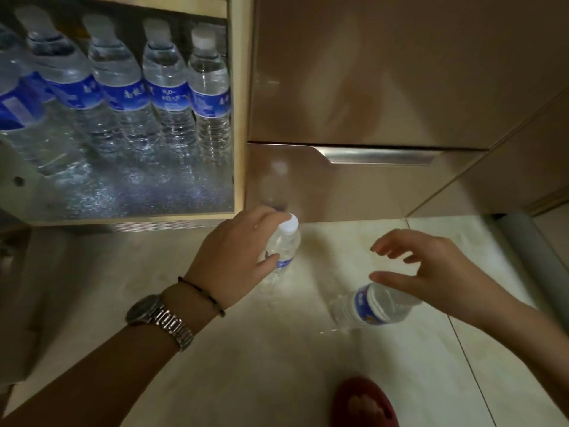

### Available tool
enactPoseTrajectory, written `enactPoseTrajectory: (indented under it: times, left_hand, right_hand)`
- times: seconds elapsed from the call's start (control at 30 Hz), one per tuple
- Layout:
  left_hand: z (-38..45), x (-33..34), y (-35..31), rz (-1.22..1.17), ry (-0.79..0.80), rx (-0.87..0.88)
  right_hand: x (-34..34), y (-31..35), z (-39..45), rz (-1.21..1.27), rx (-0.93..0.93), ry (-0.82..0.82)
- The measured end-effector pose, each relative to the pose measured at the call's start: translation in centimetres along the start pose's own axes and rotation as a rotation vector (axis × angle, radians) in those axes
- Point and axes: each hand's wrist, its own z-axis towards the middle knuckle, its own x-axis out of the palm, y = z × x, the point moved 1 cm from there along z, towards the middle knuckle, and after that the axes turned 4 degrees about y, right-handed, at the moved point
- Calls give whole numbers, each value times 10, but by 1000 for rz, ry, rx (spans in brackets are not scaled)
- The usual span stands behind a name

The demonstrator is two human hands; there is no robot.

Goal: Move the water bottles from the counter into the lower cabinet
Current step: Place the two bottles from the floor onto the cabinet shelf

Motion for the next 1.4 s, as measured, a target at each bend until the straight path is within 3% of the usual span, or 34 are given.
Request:
enactPoseTrajectory:
  times: [0.13, 0.43, 0.7, 1.0, 1.4]
  left_hand:
    - [9, 14, -3, -22, 18, 8]
    - [19, 27, -7, -112, -23, -75]
    - [8, 19, 1, -211, -72, -115]
    - [-28, -5, 38, -209, -130, -266]
    - [-99, -61, 95, -82, -268, -500]
  right_hand:
    - [8, -24, -24, 1, 86, 98]
    - [23, -33, -41, -12, 136, 2]
    - [28, -25, -30, -22, 40, -90]
    - [51, 17, 11, 14, -131, -124]
    - [99, 133, 101, 262, -346, -79]
